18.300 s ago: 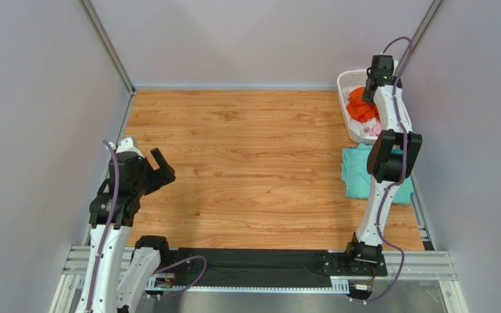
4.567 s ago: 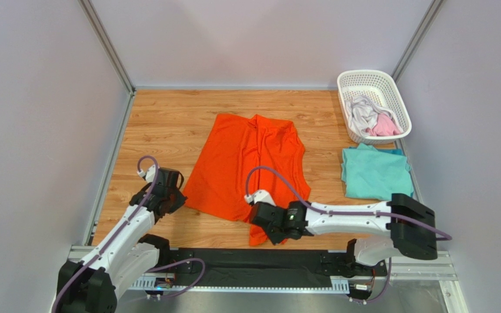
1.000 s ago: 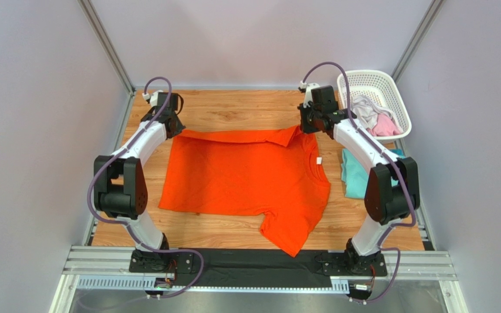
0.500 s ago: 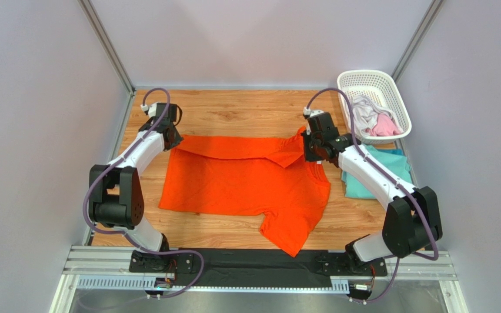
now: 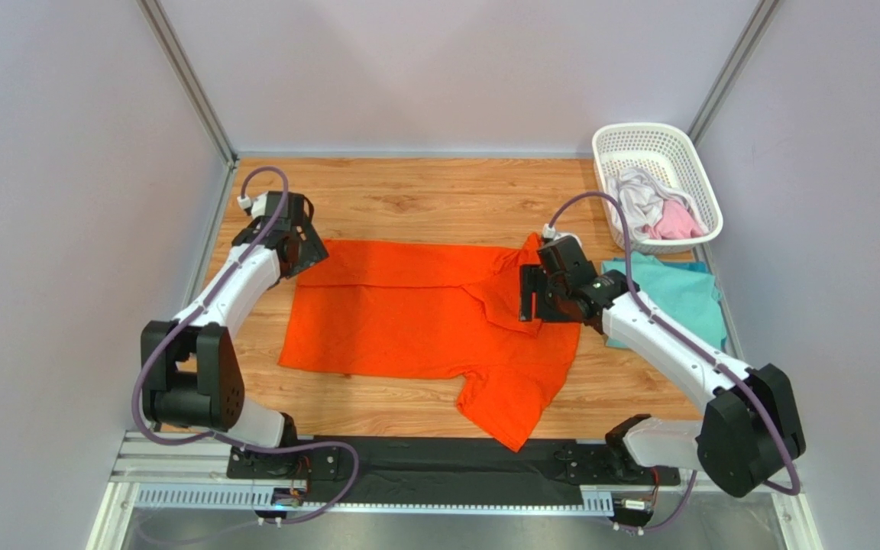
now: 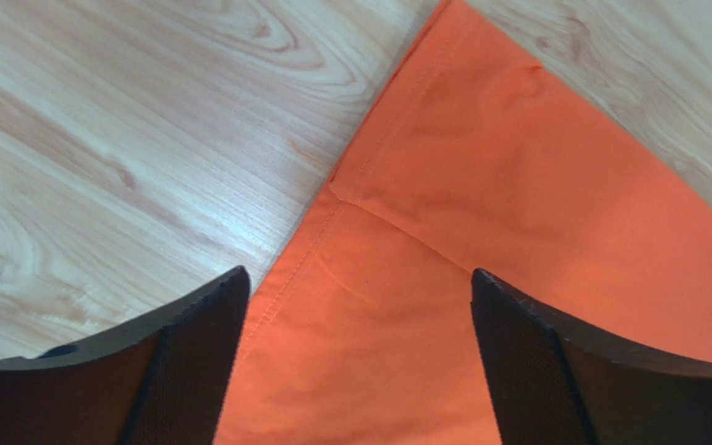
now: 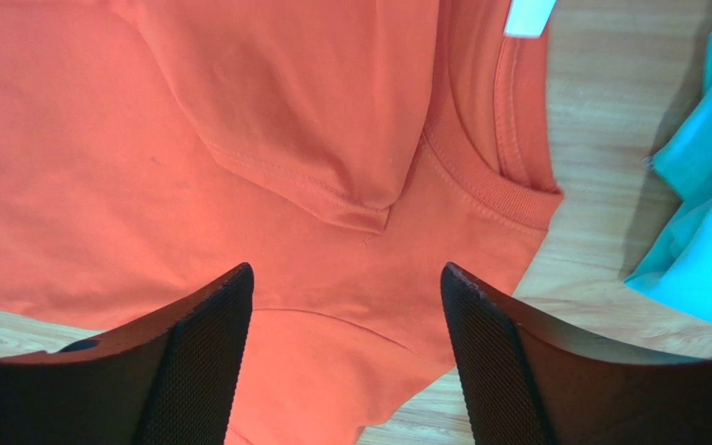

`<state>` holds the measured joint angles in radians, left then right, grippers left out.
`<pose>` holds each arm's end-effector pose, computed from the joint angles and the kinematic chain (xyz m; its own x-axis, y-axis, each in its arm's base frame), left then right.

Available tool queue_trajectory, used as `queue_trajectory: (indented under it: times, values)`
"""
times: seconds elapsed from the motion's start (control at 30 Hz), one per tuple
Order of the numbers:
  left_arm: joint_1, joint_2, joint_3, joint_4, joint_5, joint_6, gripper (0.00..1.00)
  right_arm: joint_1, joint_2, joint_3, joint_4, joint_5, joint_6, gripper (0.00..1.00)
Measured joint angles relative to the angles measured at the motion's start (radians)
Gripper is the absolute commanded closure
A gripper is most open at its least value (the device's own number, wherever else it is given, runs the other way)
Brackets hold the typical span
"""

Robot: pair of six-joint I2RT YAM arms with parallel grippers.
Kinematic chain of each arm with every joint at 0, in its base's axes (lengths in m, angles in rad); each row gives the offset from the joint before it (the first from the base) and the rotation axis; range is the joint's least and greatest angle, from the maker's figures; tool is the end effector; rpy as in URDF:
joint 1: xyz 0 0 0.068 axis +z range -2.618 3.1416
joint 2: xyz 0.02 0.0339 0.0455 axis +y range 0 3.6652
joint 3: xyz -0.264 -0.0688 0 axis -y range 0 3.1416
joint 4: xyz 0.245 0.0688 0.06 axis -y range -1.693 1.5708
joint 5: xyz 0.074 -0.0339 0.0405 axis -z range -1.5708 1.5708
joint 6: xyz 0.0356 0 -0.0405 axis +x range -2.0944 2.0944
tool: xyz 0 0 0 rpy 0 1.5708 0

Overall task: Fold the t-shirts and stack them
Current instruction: Fold the tshirt

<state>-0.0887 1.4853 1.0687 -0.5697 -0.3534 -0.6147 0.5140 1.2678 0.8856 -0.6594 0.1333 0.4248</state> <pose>0.3049 -0.0147 0.2427 -0.6169 -0.4883 -0.6172 -0.5666 0.8199 -0.0824 0.2166 0.1169 0.2354 -0.8616 -0.0174 -0.5073 -0.0810 0.9913 0.1035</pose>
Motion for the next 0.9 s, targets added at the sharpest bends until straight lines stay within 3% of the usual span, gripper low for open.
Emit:
queue_trajectory:
  times: [0.13,0.23,0.53,0.7,0.77,0.8,0.9]
  values:
    - [0.0,-0.063,0.005,0.005,0.044,-0.002,0.0,-0.011,0.02,0.09,-0.014,0.032,-0.005,0.23]
    - [0.0,-0.046,0.033,0.018,0.104,0.008,0.0,-0.053,0.095,0.195,-0.005,0.038,-0.015,0.3]
    - [0.001,0.304,0.252,0.078,0.26,0.031,0.0,-0.174,0.492,0.501,0.039,0.032,-0.095,0.45]
    - [0.001,0.425,0.303,0.078,0.293,0.035,0.0,-0.197,0.626,0.588,0.031,0.024,-0.111,0.51]
    - [0.001,0.453,0.313,0.072,0.294,0.035,0.0,-0.208,0.663,0.617,0.031,0.01,-0.114,0.59]
    - [0.001,0.463,0.315,0.071,0.293,0.035,0.0,-0.212,0.686,0.634,0.031,0.003,-0.116,0.7]
    - [0.004,0.48,0.315,0.061,0.291,0.029,0.0,-0.224,0.721,0.653,0.042,-0.013,-0.119,0.72]
